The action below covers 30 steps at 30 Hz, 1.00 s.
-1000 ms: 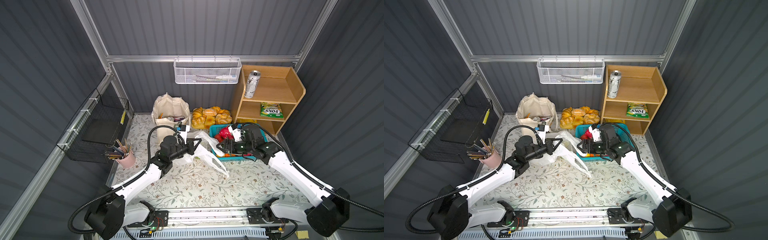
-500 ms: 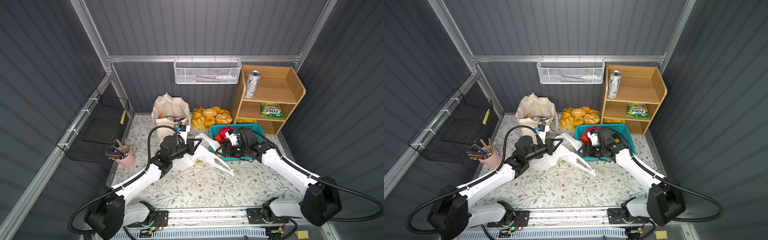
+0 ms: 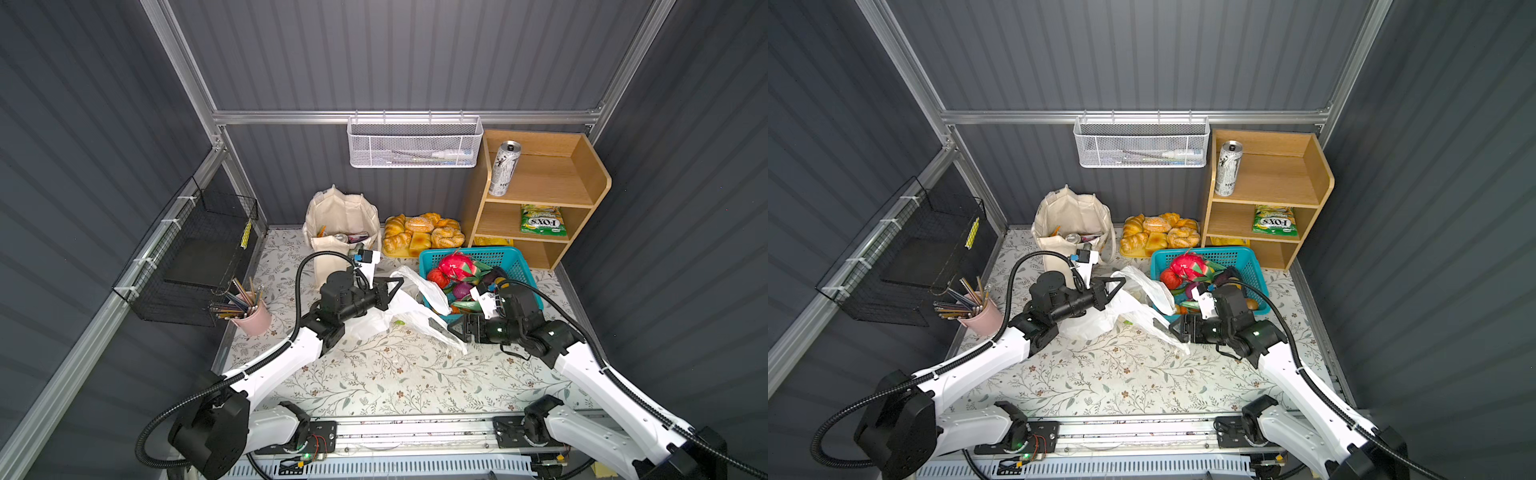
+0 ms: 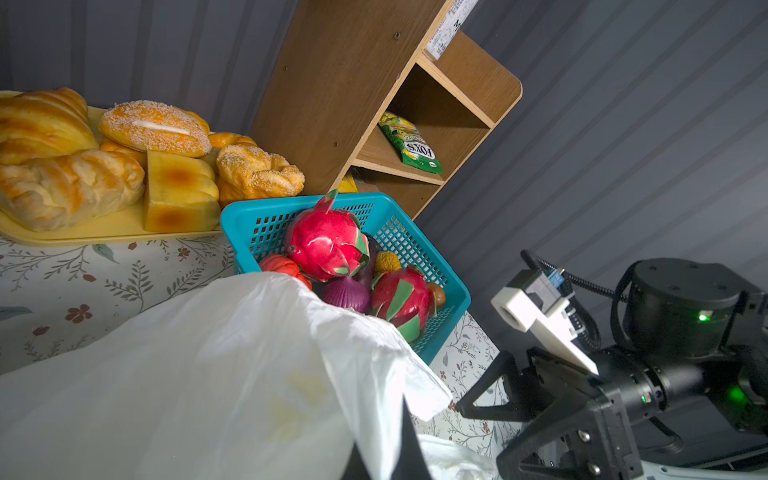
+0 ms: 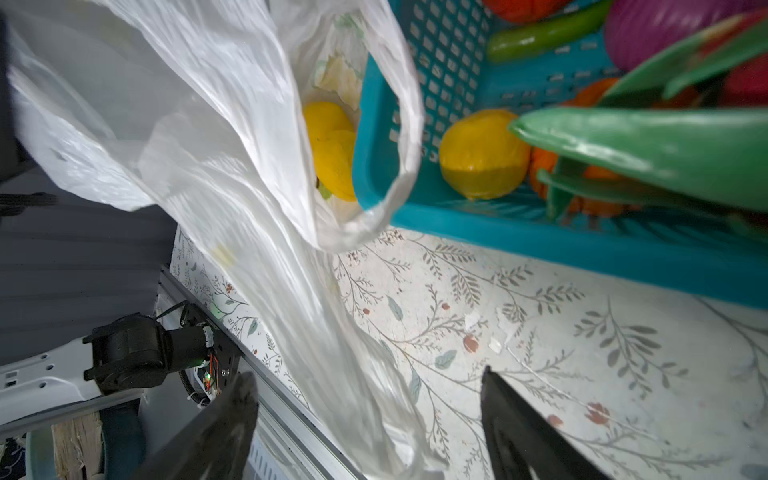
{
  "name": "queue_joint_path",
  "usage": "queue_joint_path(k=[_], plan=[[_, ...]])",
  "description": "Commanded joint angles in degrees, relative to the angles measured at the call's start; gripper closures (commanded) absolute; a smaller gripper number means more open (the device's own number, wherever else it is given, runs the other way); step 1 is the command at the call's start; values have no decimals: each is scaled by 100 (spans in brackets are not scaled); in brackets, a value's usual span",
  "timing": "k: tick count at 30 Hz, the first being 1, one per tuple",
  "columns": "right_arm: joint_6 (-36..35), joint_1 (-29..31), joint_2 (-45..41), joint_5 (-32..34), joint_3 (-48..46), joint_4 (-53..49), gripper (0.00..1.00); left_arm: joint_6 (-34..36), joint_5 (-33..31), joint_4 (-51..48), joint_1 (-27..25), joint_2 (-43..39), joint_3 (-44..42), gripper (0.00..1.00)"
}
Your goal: Place the mixed food into the grocery bags and tie them
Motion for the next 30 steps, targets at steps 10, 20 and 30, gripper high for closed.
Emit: queue_joint_path(k=[10,20,30], plan=[[300,4,-6,-553,-584,226,32,32,131,116,37,63,182,100],[-67,8,386,-543,400,-77,95,22,71,105,45,85,201,100],[-551,169,1071,-633,2719,-1057,100,994,2,-1450,947,-317,1071,0]])
